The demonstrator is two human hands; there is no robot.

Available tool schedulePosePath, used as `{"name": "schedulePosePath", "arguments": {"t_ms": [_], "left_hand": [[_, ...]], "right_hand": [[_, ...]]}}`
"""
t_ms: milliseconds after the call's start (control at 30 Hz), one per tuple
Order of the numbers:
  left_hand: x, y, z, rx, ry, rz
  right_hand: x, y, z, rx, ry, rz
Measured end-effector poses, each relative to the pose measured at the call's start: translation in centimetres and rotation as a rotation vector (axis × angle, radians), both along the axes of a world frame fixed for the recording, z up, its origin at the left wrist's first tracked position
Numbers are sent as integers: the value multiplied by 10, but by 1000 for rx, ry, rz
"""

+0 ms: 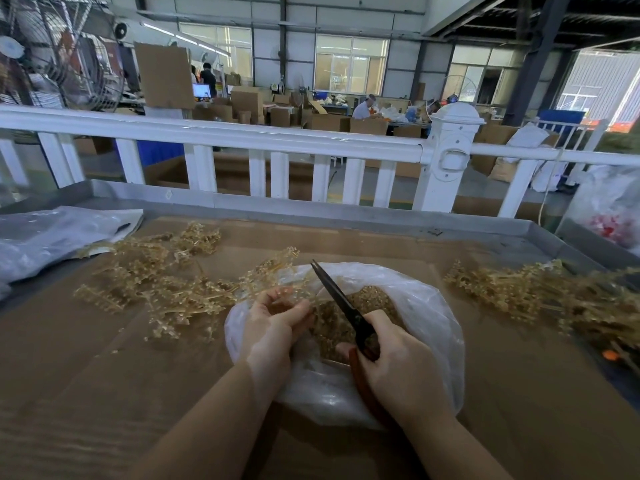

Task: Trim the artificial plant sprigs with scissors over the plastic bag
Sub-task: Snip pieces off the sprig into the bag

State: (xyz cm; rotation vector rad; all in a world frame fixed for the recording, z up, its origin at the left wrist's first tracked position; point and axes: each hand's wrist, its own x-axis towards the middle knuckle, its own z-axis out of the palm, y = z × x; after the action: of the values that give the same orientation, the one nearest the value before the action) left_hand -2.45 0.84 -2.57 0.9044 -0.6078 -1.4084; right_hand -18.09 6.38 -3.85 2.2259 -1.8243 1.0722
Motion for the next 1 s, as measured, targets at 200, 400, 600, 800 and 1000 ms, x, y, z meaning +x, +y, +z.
{"name": "schedulePosePath", "arguments": {"t_ms": [200, 400, 600, 800, 1000], "left_hand": [[7, 11, 19, -199, -285, 79], [48, -1, 35, -156, -297, 315], [93, -21, 14, 57, -574, 602], [95, -18, 17, 193, -912, 522], [80, -7, 30, 156, -1036, 472]], "right_hand": [[-2, 0, -4, -57, -76, -37], [-2, 0, -4, -70, -70, -55], [0, 0, -4, -32, -30, -78], [-1, -2, -4, 50, 17, -72], [-1, -3, -3, 107, 26, -67]]}}
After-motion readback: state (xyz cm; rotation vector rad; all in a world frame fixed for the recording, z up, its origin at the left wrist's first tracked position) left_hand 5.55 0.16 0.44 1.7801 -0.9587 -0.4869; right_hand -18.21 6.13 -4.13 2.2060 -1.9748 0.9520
